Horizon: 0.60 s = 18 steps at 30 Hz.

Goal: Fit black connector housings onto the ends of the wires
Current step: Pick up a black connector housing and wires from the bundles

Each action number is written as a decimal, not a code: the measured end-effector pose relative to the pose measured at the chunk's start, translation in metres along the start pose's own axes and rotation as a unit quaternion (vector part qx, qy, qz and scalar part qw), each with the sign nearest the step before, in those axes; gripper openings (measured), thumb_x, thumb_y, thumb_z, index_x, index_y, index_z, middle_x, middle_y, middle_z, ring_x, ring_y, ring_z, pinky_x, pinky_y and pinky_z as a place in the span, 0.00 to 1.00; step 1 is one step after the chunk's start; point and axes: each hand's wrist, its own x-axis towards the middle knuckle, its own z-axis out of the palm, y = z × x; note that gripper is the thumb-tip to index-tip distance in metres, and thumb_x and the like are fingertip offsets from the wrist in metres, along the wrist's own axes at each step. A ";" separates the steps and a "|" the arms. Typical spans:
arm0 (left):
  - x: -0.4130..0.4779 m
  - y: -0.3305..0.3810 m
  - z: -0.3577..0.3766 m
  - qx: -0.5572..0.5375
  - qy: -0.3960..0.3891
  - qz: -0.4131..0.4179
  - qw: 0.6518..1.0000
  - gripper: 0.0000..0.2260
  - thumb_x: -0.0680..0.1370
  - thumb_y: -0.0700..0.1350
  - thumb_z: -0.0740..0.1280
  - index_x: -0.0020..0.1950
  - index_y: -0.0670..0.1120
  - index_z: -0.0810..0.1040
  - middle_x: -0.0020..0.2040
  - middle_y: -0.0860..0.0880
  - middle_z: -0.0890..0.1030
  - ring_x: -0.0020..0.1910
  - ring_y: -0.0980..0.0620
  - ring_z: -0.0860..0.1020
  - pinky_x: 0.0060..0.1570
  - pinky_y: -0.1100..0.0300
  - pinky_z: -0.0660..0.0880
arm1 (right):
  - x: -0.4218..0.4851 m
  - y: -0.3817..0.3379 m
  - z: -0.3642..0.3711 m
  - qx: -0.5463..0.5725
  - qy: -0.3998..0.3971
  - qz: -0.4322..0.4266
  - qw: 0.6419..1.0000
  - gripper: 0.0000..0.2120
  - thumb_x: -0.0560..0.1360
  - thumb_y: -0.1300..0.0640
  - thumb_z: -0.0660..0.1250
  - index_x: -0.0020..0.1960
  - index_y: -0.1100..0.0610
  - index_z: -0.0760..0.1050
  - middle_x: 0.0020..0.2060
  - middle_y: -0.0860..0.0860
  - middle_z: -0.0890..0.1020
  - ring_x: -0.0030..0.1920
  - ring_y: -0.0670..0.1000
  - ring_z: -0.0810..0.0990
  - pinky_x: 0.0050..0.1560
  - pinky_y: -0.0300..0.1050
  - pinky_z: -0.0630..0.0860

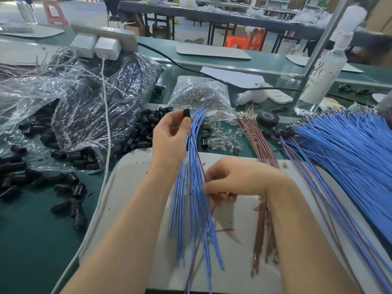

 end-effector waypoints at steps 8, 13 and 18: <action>0.004 0.000 -0.008 0.141 0.088 0.044 0.985 0.04 0.79 0.43 0.64 0.50 0.52 0.75 0.42 0.52 0.80 0.42 0.52 0.78 0.50 0.57 0.77 | -0.007 -0.032 0.019 -0.071 -0.158 0.007 0.985 0.10 0.77 0.58 0.64 0.38 0.61 0.74 0.26 0.48 0.78 0.22 0.42 0.74 0.27 0.33 0.73; 0.004 -0.001 -0.009 0.134 0.083 0.011 0.987 0.03 0.79 0.43 0.64 0.50 0.50 0.75 0.43 0.53 0.81 0.44 0.57 0.78 0.49 0.63 0.74 | 0.010 -0.021 -0.002 -0.010 0.109 0.030 0.993 0.11 0.78 0.50 0.65 0.43 0.57 0.78 0.29 0.46 0.82 0.26 0.41 0.77 0.32 0.38 0.77; -0.001 -0.006 -0.003 0.140 0.020 -0.008 0.990 0.04 0.79 0.43 0.64 0.49 0.52 0.75 0.44 0.54 0.80 0.44 0.55 0.78 0.50 0.60 0.76 | 0.064 0.010 -0.029 -0.012 0.446 0.143 0.883 0.13 0.77 0.63 0.61 0.56 0.54 0.81 0.52 0.53 0.83 0.52 0.53 0.80 0.53 0.43 0.74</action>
